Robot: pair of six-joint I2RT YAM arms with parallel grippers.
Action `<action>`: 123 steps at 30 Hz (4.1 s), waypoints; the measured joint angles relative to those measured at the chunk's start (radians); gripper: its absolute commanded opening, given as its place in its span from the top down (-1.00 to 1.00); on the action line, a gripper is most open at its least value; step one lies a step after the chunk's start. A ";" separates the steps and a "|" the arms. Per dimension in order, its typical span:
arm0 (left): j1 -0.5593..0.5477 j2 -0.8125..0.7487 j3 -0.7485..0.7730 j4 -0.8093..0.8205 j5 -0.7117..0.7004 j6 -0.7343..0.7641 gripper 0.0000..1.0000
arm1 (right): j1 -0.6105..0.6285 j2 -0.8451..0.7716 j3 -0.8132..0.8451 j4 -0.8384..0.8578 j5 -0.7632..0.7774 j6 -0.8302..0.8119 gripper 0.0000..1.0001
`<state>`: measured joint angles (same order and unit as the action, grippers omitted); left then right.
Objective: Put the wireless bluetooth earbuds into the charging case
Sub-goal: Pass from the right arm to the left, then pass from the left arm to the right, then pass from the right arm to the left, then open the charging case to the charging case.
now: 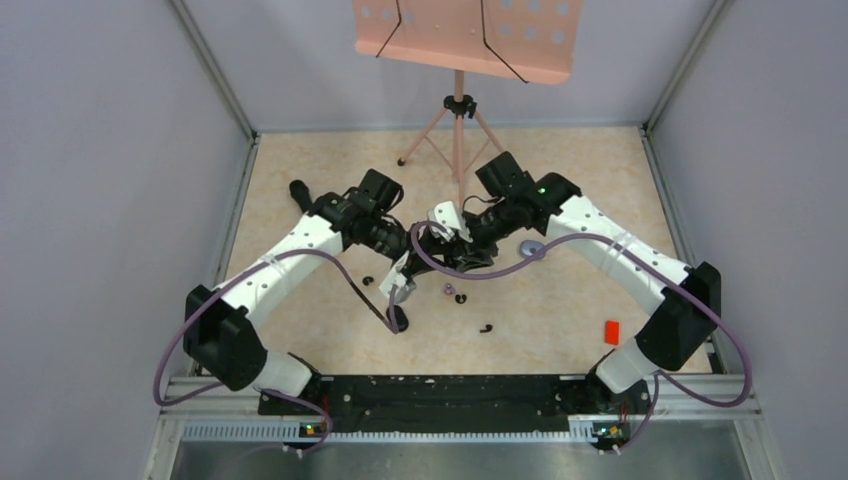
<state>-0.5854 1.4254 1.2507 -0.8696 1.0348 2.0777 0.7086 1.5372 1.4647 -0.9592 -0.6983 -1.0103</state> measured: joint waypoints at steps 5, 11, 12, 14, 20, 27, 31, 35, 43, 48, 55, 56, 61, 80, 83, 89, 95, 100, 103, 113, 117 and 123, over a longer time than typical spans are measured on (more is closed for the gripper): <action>-0.004 0.043 0.044 -0.065 -0.002 0.016 0.94 | 0.002 0.002 0.003 -0.019 0.014 0.005 0.46; -0.013 0.006 -0.029 0.031 -0.029 0.014 1.00 | 0.003 0.003 0.003 -0.037 0.050 0.053 -0.39; -0.010 -0.011 -0.062 0.071 -0.031 0.015 1.00 | 0.001 -0.002 0.003 -0.019 0.058 0.072 -0.49; -0.005 -0.052 -0.143 0.178 -0.041 -0.013 1.00 | -0.011 -0.025 0.003 0.019 0.075 0.119 -0.60; -0.006 -0.233 -0.407 0.668 -0.146 -0.564 1.00 | -0.084 -0.186 0.003 0.129 0.095 0.282 -0.39; -0.008 -0.275 -0.328 0.865 -0.283 -1.288 1.00 | -0.093 -0.226 0.078 0.122 0.096 0.357 -0.17; -0.004 -0.301 -0.321 0.925 -0.283 -1.548 1.00 | -0.093 -0.140 0.145 0.103 0.082 0.358 -0.16; -0.001 -0.315 -0.329 0.937 -0.282 -1.717 1.00 | -0.090 -0.088 0.157 0.045 0.063 0.325 -0.10; 0.003 -0.315 -0.330 0.996 -0.272 -1.864 1.00 | -0.082 -0.053 0.203 -0.027 0.021 0.305 0.22; 0.003 -0.315 -0.347 1.023 -0.272 -1.896 0.94 | -0.076 -0.053 0.203 -0.037 0.004 0.307 0.69; 0.006 -0.315 -0.367 1.040 -0.276 -1.921 0.00 | -0.076 -0.050 0.206 -0.047 0.009 0.322 1.00; 0.006 -0.315 -0.371 1.040 -0.278 -1.918 -0.01 | -0.076 -0.049 0.208 -0.050 0.014 0.322 1.00; 0.006 -0.309 -0.389 1.027 -0.278 -1.898 -0.03 | -0.076 -0.034 0.240 -0.095 0.044 0.304 1.00; 0.007 -0.201 -0.389 1.110 -0.215 -1.935 0.32 | -0.063 -0.002 0.260 -0.138 0.081 0.290 1.00; 0.010 -0.192 -0.389 1.126 -0.207 -1.946 0.71 | -0.063 0.002 0.260 -0.138 0.084 0.299 1.00; 0.020 -0.172 -0.389 1.146 -0.176 -1.958 1.00 | -0.063 0.006 0.260 -0.137 0.105 0.322 0.87; 0.042 -0.156 -0.394 1.209 -0.156 -2.005 1.00 | -0.072 0.035 0.308 -0.139 0.121 0.404 0.37; 0.071 -0.144 -0.414 1.281 -0.159 -2.055 1.00 | -0.107 0.086 0.400 -0.145 0.121 0.478 0.33; 0.071 -0.129 -0.429 1.311 -0.131 -2.085 1.00 | -0.132 0.109 0.455 -0.129 0.134 0.504 0.31; 0.086 -0.122 -0.460 1.407 -0.107 -2.182 1.00 | -0.142 0.121 0.481 -0.123 0.148 0.560 0.15; 0.106 -0.115 -0.471 1.444 -0.105 -2.243 1.00 | -0.150 0.112 0.481 -0.124 0.166 0.579 0.09; 0.166 -0.131 -0.505 1.470 -0.100 -2.333 1.00 | -0.208 -0.021 0.330 -0.102 0.171 0.593 0.19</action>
<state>-0.4194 1.2945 0.7452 0.6003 0.9352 -0.2558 0.5003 1.5166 1.7943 -1.0615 -0.5278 -0.4175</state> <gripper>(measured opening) 0.307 0.455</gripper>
